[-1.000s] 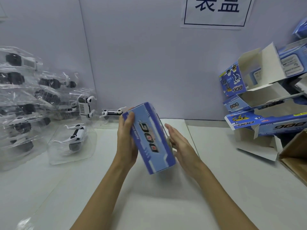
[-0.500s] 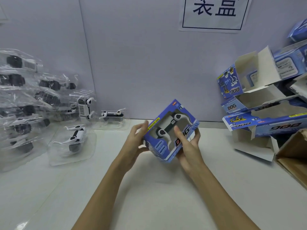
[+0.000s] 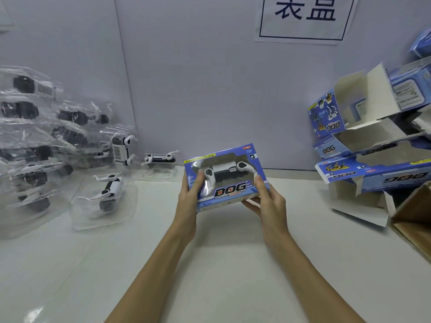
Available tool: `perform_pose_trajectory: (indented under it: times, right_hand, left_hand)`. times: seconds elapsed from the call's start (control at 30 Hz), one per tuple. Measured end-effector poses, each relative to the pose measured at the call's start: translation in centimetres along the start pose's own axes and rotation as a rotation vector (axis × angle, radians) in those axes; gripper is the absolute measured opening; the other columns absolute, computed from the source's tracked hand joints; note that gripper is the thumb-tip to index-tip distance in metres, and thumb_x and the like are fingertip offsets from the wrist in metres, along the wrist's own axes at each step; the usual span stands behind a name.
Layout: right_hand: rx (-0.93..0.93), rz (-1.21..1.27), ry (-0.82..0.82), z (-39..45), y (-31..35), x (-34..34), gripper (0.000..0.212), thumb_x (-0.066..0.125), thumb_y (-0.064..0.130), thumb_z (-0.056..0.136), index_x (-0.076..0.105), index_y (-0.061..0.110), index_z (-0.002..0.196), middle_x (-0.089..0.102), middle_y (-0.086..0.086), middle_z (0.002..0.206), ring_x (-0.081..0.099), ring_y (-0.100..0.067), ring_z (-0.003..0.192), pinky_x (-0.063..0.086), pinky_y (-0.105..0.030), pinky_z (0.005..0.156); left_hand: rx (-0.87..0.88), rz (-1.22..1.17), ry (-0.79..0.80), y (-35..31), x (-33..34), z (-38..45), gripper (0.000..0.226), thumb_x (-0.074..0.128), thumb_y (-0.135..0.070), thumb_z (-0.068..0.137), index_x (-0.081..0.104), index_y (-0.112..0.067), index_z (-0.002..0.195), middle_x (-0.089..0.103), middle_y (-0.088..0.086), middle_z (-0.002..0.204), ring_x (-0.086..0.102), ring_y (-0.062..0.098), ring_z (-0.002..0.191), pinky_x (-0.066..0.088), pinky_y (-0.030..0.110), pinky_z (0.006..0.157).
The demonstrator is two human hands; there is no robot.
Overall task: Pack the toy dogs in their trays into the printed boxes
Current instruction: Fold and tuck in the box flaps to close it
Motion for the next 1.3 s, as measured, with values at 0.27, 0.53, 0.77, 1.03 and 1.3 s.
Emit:
perform_pose_trajectory:
  times: [0.27, 0.53, 0.77, 1.03, 1.3]
  right_hand:
    - [0.081, -0.094, 0.057, -0.2, -0.3, 0.8, 0.054, 0.070, 0.063, 0.087, 0.054, 0.018, 0.112, 0.073, 0.007, 0.098, 0.072, 0.000, 0.083, 0.059, -0.031, 0.080]
    - [-0.027, -0.046, 0.203, 0.9, 0.8, -0.9, 0.084, 0.087, 0.048, 0.075, 0.048, 0.039, 0.149, 0.075, 0.005, 0.121, 0.071, -0.017, 0.113, 0.060, -0.030, 0.086]
    - [-0.302, -0.344, 0.327, 0.7, 2.5, -0.9, 0.081, 0.092, 0.023, 0.080, 0.049, 0.043, 0.145, 0.065, 0.018, 0.135, 0.059, -0.006, 0.127, 0.050, -0.017, 0.100]
    - [0.109, -0.231, 0.230, 0.5, 2.1, -1.4, 0.059, 0.075, 0.058, 0.077, 0.062, 0.029, 0.127, 0.078, -0.007, 0.110, 0.078, -0.018, 0.092, 0.065, -0.038, 0.067]
    - [0.181, -0.396, 0.499, -0.6, 4.8, -2.4, 0.047, 0.080, 0.045, 0.085, 0.071, 0.012, 0.117, 0.078, -0.018, 0.105, 0.076, -0.031, 0.082, 0.064, -0.037, 0.077]
  left_hand:
    - [0.002, -0.040, 0.007, -1.6, -2.7, 0.9, 0.030, 0.074, -0.034, 0.092, 0.077, -0.021, 0.119, 0.077, -0.002, 0.117, 0.072, 0.016, 0.108, 0.055, 0.036, 0.096]
    - [0.134, 0.170, 0.042, -0.8, -2.6, 0.7, 0.046, 0.076, -0.045, 0.089, 0.068, -0.028, 0.131, 0.076, -0.004, 0.118, 0.073, 0.014, 0.105, 0.055, 0.026, 0.088]
    - [0.116, 0.110, 0.082, -0.6, -2.3, 0.6, 0.042, 0.052, -0.025, 0.085, 0.068, -0.025, 0.123, 0.073, -0.004, 0.115, 0.065, 0.009, 0.099, 0.045, 0.032, 0.094]
    - [0.154, 0.220, 0.008, -0.8, -2.6, 0.3, 0.030, 0.075, -0.050, 0.089, 0.074, -0.041, 0.118, 0.079, -0.004, 0.106, 0.077, 0.018, 0.087, 0.058, 0.025, 0.069]
    - [0.004, -0.111, 0.016, -1.1, -3.3, 1.0, 0.061, 0.060, -0.055, 0.093, 0.067, -0.011, 0.135, 0.071, 0.011, 0.130, 0.071, 0.023, 0.115, 0.060, 0.034, 0.089]
Point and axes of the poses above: each hand's wrist, its own z-axis towards the middle knuckle, its own x-axis out of the palm, y = z × x, the point moved 4 cm from there along z, towards the middle knuckle
